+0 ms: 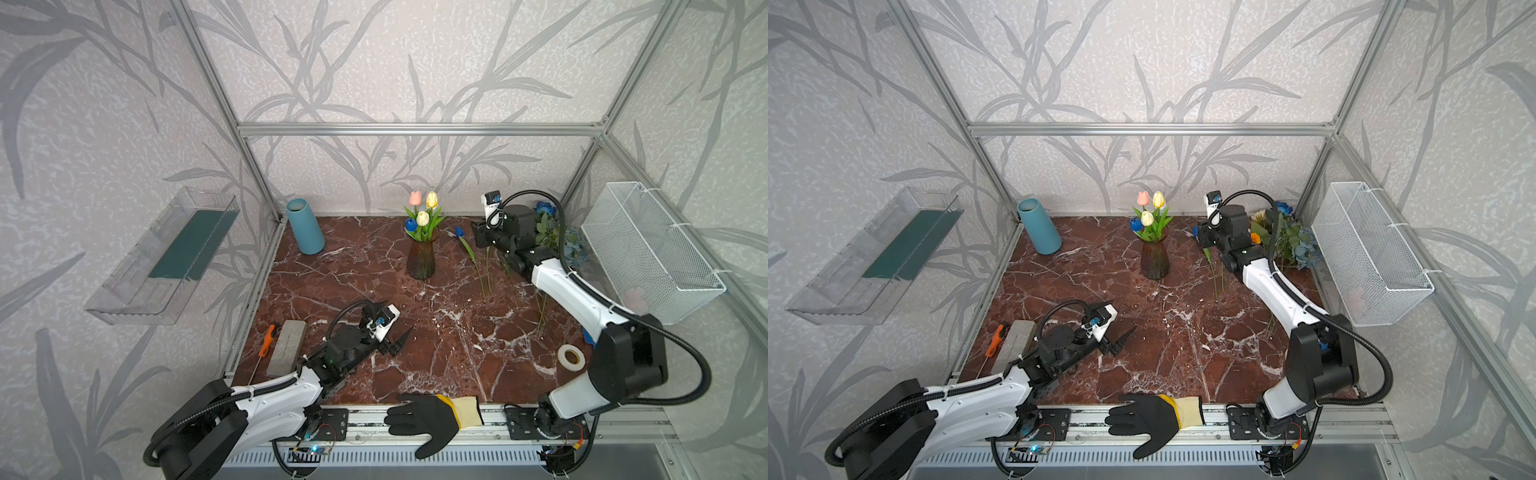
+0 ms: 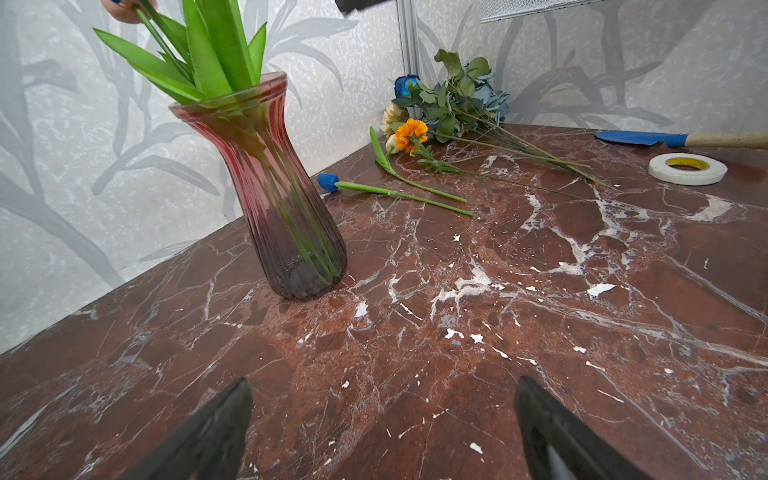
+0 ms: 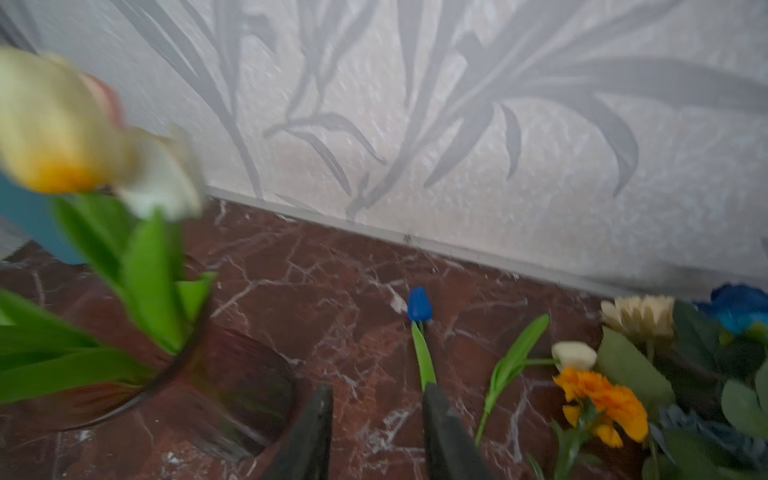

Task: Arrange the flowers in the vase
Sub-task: 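Move the right gripper back to the flower pile over another blue tulip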

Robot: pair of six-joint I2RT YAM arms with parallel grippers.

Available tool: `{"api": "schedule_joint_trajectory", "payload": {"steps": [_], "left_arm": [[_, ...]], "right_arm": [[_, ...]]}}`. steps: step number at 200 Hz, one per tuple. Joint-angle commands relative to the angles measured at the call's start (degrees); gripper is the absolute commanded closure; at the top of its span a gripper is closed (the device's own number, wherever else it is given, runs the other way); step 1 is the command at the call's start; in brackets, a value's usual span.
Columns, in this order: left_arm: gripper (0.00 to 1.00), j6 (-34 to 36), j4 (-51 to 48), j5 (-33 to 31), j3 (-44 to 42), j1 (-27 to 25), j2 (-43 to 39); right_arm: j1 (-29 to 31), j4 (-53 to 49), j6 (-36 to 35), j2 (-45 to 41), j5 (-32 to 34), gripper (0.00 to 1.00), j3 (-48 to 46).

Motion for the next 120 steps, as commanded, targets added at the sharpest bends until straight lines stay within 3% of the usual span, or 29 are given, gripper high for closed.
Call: {"api": "schedule_joint_trajectory", "payload": {"steps": [1, 39, 120], "left_arm": [[0.02, 0.9, 0.4, 0.6, 1.8, -0.3, 0.1], [0.02, 0.9, 0.4, 1.1, 2.0, -0.3, 0.3], [0.02, 1.0, 0.4, 1.2, 2.2, -0.5, 0.8]], "right_arm": [[-2.6, -14.8, 3.6, 8.0, -1.4, 0.63, 4.2], [-2.9, -34.1, -0.3, 23.8, 1.9, 0.65, 21.2], [-2.8, -39.7, 1.1, 35.1, 2.9, 0.65, 30.8]]}}
